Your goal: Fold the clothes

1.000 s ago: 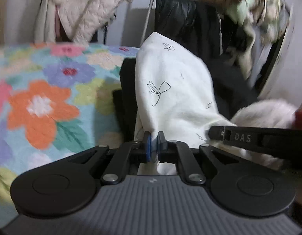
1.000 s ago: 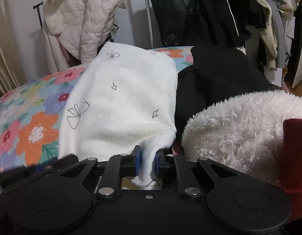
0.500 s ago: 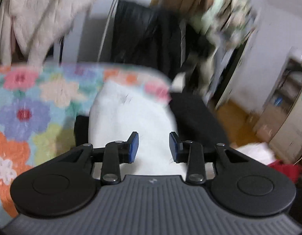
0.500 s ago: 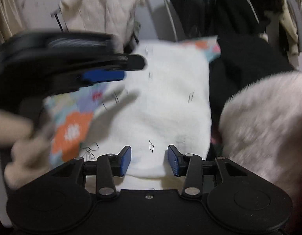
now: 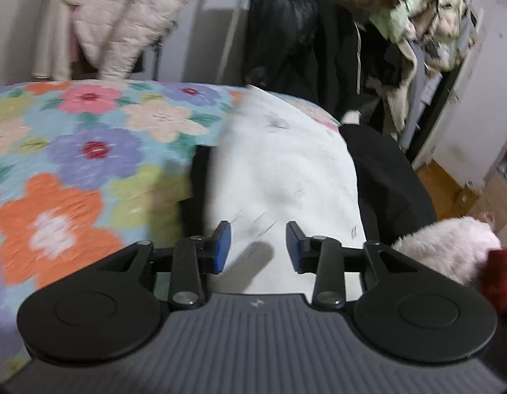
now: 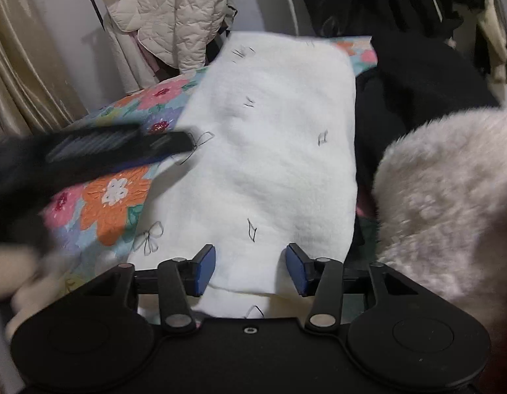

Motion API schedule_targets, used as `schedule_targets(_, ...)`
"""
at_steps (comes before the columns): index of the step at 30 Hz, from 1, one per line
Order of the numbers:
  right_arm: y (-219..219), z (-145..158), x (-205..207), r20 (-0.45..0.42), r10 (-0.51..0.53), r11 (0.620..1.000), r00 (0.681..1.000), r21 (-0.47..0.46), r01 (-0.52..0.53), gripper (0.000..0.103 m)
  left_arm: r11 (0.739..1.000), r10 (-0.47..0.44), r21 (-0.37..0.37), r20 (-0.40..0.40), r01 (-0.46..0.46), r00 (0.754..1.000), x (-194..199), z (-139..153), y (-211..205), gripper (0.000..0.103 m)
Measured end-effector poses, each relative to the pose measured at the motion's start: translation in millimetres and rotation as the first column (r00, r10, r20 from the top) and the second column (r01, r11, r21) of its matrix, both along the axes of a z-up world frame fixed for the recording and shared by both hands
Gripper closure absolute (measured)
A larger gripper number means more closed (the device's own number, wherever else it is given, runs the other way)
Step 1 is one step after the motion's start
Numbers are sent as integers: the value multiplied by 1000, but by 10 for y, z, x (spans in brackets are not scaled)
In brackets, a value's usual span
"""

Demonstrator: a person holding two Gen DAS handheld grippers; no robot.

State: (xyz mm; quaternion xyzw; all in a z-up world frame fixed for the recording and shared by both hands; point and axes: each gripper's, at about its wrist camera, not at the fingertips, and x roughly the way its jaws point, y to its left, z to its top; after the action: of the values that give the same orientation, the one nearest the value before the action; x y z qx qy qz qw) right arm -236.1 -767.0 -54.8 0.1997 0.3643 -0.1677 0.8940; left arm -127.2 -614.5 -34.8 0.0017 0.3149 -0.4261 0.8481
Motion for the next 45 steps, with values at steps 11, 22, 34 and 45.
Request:
schedule_targets(11, 341, 268, -214, 12, -33, 998, 999, -59, 34, 25, 973, 225, -3, 251, -232, 941, -770, 272, 931, 0)
schedule_targets(22, 441, 404, -579, 60, -126, 981, 990, -141, 133, 10, 962, 231, 84, 262, -260, 937, -947, 287, 797, 0)
schedule_targets(34, 444, 429, -682, 50, -142, 979, 989, -140, 148, 10, 973, 228, -7, 191, -231, 955, -1052, 259, 751, 0)
schedule_targets(45, 456, 404, -647, 29, -142, 977, 989, -157, 145, 10, 972, 232, -12, 174, -234, 957, -1068, 192, 757, 0)
